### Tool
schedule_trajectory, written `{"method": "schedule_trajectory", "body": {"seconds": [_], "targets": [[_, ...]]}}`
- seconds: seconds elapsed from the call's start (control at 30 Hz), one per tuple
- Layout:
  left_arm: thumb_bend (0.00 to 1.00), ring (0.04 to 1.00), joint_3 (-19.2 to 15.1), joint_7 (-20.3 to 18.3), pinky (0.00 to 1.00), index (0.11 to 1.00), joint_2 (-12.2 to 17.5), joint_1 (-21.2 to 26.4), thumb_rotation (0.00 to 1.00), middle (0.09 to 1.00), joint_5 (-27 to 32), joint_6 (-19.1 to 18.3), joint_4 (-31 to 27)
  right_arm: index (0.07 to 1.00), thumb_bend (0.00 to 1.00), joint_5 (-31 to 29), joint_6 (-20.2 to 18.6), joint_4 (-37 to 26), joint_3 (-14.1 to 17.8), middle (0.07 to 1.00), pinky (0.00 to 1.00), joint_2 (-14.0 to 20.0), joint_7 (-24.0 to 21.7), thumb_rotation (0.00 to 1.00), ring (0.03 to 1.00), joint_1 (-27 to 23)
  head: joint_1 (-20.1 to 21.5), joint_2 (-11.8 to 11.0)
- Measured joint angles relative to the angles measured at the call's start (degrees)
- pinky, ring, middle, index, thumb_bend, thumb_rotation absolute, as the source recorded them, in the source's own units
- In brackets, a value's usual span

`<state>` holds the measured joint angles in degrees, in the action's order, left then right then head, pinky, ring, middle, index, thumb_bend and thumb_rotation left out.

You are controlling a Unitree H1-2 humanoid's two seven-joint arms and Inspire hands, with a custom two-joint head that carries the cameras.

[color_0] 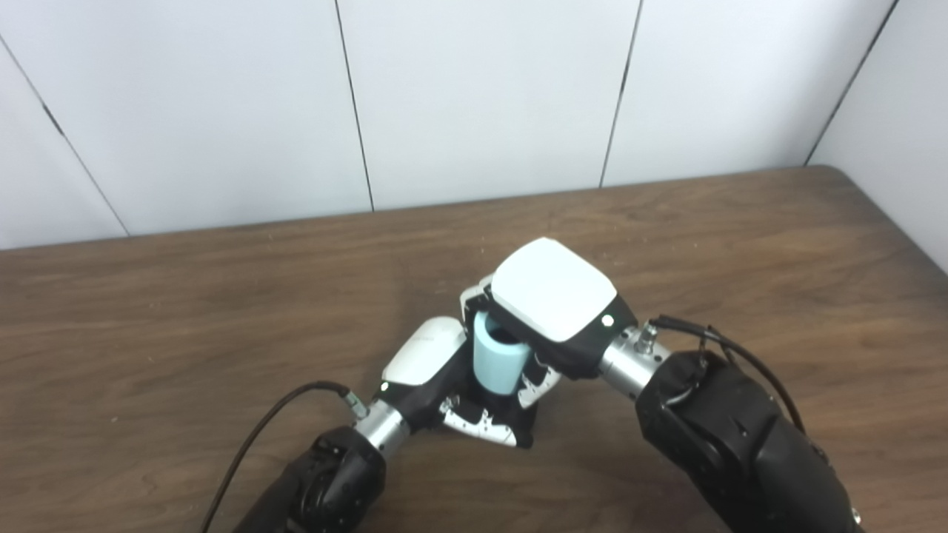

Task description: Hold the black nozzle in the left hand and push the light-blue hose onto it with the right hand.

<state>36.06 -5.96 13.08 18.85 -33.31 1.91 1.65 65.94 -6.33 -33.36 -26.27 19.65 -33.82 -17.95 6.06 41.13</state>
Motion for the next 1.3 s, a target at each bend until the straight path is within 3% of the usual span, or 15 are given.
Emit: {"method": "schedule_trajectory", "body": {"seconds": [0.2, 0.37, 0.6, 1.0, 1.3], "targets": [[0.51, 0.299, 0.01, 0.0, 0.33, 0.473, 0.01, -0.01, 0.09, 0.347, 0.0, 0.0, 0.0, 0.489, 0.53, 3.02, 0.12, -0.58, -0.87, 0.477, 0.19, -0.12, 0.11, 0.0, 0.276, 0.36, 0.17, 0.09], [0.51, 0.299, 0.08, 0.0, 0.33, 0.473, 0.01, 0.0, 0.09, 0.348, 0.0, 0.01, -0.02, 0.532, 0.52, 6.62, 0.21, -1.05, -2.08, 0.415, 0.24, -0.12, 2.27, 0.0, 0.311, 1.53, 0.18, 0.18], [0.51, 0.298, 0.08, 0.0, 0.33, 0.472, 0.02, -0.01, 0.09, 0.347, 0.0, 0.0, -0.02, 0.489, 0.53, 7.43, 0.2, -1.03, -2.32, 0.479, 0.27, -0.2, 2.45, 0.0, 0.334, 1.64, 0.18, 0.26], [0.51, 0.296, 0.0, 0.01, 0.31, 0.472, 0.03, 0.11, 0.09, 0.345, 0.01, -0.01, -0.11, 0.489, 0.53, 2.28, 0.07, -0.04, -0.35, 0.47, 0.04, -0.36, 2.43, 0.0, 0.114, 1.26, -0.09, 0.35], [0.51, 0.293, -0.29, 0.06, 0.31, 0.472, 0.01, 0.1, 0.09, 0.344, 0.12, -0.01, -0.27, 0.489, 0.53, 0.81, -0.18, 0.07, 0.08, 0.47, 0.03, -0.26, 1.64, 0.0, 0.101, 0.59, -0.18, 0.53]]}}
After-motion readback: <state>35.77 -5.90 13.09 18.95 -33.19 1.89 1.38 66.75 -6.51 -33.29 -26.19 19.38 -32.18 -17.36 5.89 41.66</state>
